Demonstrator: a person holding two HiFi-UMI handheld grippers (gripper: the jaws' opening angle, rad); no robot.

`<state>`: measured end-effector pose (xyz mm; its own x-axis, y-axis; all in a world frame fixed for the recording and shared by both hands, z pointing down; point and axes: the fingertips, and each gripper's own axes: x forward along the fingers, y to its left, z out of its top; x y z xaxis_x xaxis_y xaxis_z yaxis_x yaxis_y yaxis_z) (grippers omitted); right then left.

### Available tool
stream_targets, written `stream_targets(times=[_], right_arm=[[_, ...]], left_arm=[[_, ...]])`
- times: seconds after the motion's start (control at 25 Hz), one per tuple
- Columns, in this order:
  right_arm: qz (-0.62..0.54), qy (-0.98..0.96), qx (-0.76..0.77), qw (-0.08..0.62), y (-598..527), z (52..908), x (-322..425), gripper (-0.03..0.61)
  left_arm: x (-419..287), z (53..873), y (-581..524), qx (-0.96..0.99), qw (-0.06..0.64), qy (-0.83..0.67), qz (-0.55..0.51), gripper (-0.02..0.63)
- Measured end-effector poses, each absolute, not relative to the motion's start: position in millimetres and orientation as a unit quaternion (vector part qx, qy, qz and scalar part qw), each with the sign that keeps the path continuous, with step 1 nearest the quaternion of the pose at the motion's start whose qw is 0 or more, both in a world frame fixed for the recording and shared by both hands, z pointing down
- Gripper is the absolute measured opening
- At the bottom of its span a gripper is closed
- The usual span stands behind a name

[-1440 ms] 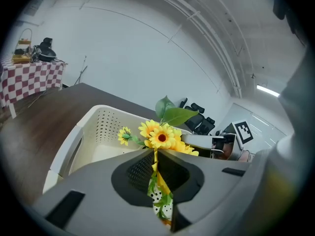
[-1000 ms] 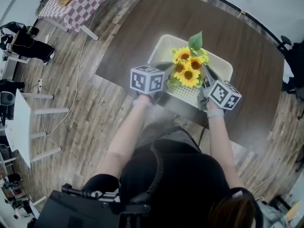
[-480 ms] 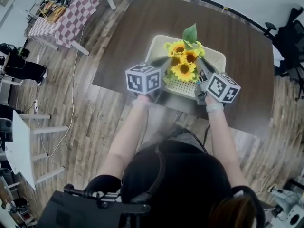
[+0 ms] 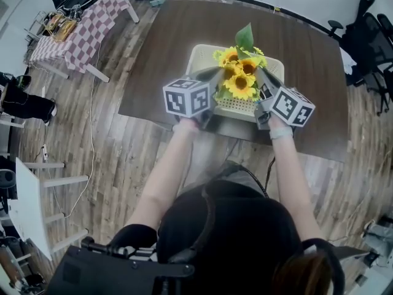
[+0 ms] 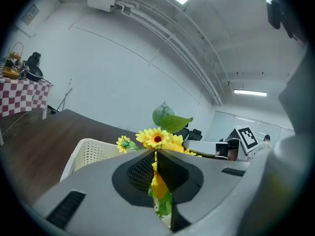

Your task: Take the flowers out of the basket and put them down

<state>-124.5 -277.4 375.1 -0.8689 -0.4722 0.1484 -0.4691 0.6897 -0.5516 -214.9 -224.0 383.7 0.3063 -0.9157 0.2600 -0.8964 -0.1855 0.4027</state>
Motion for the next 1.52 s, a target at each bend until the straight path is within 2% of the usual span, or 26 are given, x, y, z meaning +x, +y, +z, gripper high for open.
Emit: stream_targets(times=[0.64,1.16,1.4,1.52], right_arm=[[-0.275,0.911,-0.303,0.051,-254,344,-95,0.005],[-0.263,0.901,-0.334,0.089,-255,321,-28,0.005],[-0.259,0.901,-0.332,0.100,-277,311,34,0.005],[-0.254,0.900,-0.339,0.107,-279,309,42,0.005]], left_arm=[[-189,351,-207,0.807,0.180,-0.562,-0.033,0.012],[-123,331,-217,0.835,0.150,-0.529,-0.040,0.012],[-62,319,-241,0.841,0.140,-0.521,-0.040,0.012],[-54,318,-245,0.846,0.136,-0.514,-0.041,0.012]])
